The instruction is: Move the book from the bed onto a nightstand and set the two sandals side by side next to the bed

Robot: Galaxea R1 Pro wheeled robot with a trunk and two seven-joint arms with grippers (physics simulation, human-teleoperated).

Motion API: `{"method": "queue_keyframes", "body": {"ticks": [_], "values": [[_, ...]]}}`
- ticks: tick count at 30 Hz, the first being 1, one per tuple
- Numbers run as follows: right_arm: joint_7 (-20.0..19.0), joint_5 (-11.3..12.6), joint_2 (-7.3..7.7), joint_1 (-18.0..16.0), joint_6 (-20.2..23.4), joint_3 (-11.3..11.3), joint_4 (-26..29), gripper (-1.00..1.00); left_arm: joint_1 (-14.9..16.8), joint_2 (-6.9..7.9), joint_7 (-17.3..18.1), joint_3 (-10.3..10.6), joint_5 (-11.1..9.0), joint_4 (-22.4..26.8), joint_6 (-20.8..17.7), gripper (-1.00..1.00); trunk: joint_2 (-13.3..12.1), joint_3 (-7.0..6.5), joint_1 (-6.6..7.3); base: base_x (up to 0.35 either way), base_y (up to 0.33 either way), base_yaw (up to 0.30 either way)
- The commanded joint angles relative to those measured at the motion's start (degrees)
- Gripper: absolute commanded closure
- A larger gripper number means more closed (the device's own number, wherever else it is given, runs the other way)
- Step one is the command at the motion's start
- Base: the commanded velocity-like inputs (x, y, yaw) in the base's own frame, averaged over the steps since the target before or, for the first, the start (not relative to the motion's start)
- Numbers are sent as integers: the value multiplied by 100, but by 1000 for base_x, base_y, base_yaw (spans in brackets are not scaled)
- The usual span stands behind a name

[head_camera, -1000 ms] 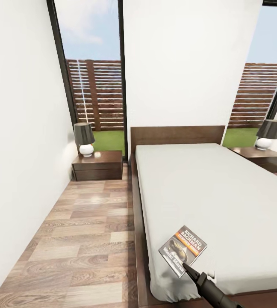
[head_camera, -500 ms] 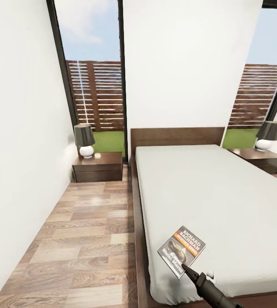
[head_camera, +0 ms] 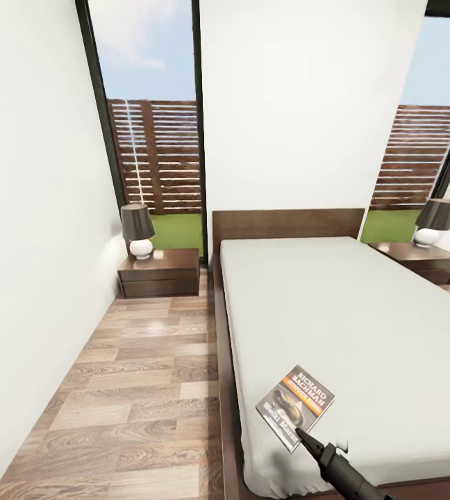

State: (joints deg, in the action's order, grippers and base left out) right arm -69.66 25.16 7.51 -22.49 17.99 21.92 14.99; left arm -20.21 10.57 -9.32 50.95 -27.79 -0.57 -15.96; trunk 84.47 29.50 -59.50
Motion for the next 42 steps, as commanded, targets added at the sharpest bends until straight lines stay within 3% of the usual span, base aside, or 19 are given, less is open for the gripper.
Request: {"method": "queue_keyframes", "body": {"ticks": [1, 32, 42], "values": [[-18, 41, -3, -2, 56, -18, -4, 100, -1, 1, -26, 44, -62, 13, -22, -100, -39, -14, 23, 0, 0, 0], [-113, 33, -33, -1, 33, -80, -5, 100, 6, -60, -93, 20, -129, 21, 57, -100, -1282, -571, 703, 0, 0, 0], [-117, 33, -40, -1, 7, -96, -7, 100, 3, -54, -49, 14, -132, 22, 350, -100, -1683, -750, 923, 0, 0, 0]]}}
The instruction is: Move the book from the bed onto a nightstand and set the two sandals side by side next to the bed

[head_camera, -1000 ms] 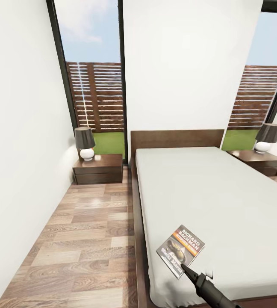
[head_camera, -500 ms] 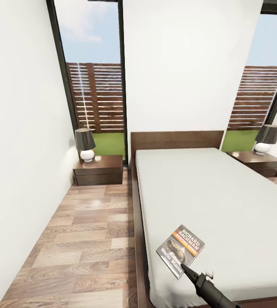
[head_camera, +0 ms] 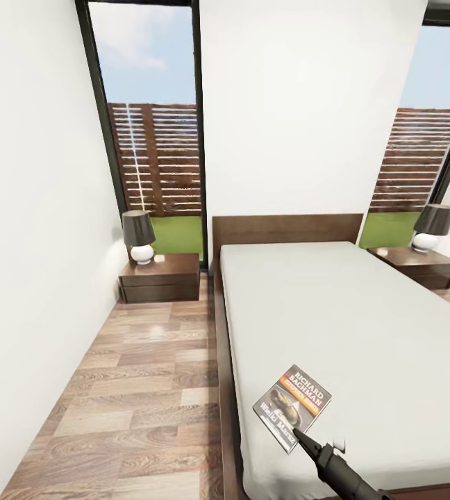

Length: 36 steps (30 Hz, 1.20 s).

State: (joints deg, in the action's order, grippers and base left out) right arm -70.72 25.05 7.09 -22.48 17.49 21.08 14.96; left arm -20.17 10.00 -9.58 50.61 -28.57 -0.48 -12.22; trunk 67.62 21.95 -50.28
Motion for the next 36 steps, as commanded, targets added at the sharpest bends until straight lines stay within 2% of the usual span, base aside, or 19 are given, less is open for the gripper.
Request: {"method": "queue_keyframes", "body": {"ticks": [1, 26, 32, 33, 36], "values": [[-9, 43, 0, -2, 55, -12, -5, 100, 0, 6, -20, 48, -53, 13, 7, -100, -38, -14, 22, 0, 0, 0], [37, 38, -54, -2, 28, -93, -3, 100, 4, 72, 9, 29, -74, 5, 505, -100, -1041, -462, 571, 0, 0, 0], [39, 36, -63, -2, 27, -95, -2, 100, 4, 78, 9, 28, -285, 4, 599, -100, -1282, -570, 703, 0, 0, 0], [42, 35, -65, -2, 27, -95, -2, 100, 14, 79, 9, 28, -412, 4, 661, -100, -1322, -588, 725, 0, 0, 0], [44, 35, -66, -2, 25, -97, -2, 100, 30, 85, 9, 28, -530, 4, 731, -100, -1442, -642, 791, 0, 0, 0]]}}
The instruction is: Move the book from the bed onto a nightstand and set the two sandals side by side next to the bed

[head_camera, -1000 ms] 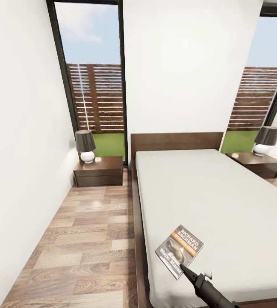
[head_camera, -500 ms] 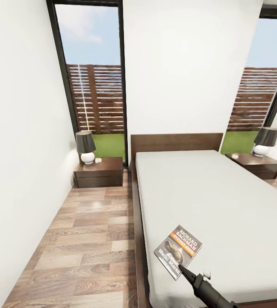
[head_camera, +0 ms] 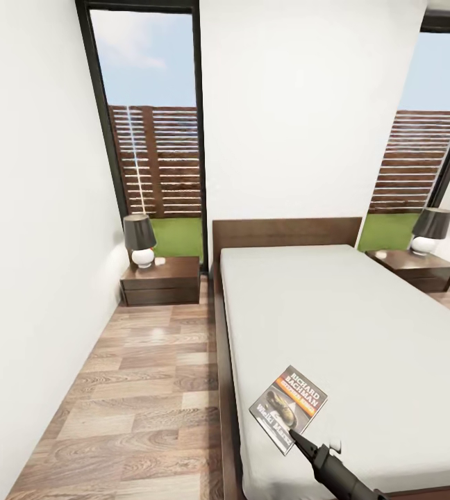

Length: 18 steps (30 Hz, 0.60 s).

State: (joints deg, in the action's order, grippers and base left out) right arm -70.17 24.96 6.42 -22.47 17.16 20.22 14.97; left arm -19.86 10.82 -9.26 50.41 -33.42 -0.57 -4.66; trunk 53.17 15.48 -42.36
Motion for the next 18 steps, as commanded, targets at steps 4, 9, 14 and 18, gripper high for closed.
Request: {"method": "queue_keyframes", "body": {"ticks": [4, 9, 14, 18], "values": [[-9, 37, -1, -3, 54, -15, -3, 100, 26, 67, -23, 48, -172, 15, 108, -100, -157, -67, 88, 0, 0, 0], [-4, 31, -6, -3, 52, -17, -3, 100, 68, 252, -23, 48, -361, 19, 320, -100, -358, -156, 198, 0, 0, 0], [0, 24, -8, -3, 46, -18, -3, 100, 189, 499, 5, 48, -741, 25, 536, -100, -558, -246, 307, 0, 0, 0], [3, 20, -10, -3, 39, -18, -5, 100, 295, 627, 69, 48, -1078, 28, 749, -100, -719, -318, 395, 0, 0, 0]]}}
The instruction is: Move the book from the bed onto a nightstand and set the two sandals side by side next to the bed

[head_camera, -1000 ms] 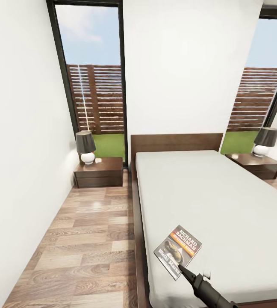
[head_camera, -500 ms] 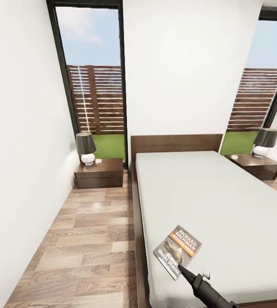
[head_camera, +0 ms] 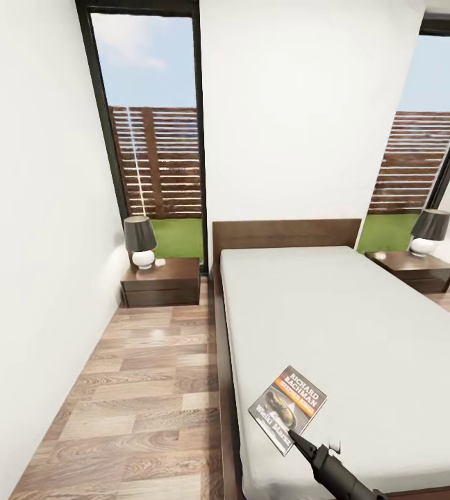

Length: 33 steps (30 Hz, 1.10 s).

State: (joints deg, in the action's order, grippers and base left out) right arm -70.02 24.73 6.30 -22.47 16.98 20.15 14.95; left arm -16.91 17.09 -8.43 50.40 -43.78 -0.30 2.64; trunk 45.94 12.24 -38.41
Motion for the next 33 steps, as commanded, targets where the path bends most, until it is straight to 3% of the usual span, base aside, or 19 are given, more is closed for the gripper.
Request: {"method": "queue_keyframes", "body": {"ticks": [1, 5, 16, 33], "values": [[-10, 44, 0, -3, 56, -11, -4, 100, 25, 29, 6, 48, -138, 1, 92, -100, -36, -12, 22, 0, 0, 0], [40, 42, -34, -3, 52, -22, -5, 100, 142, 98, 54, 48, -377, 6, 299, -100, -197, -84, 109, 0, 0, 0], [182, 44, -101, -3, 44, -234, -2, 100, 710, 139, 91, 50, -733, 27, 572, -100, -638, -281, 351, 0, 0, 0], [207, 50, -116, -3, -59, -275, -2, 100, 1210, 29, 96, 63, -779, 140, 647, -100, -1320, -586, 724, 0, 0, 0]]}}
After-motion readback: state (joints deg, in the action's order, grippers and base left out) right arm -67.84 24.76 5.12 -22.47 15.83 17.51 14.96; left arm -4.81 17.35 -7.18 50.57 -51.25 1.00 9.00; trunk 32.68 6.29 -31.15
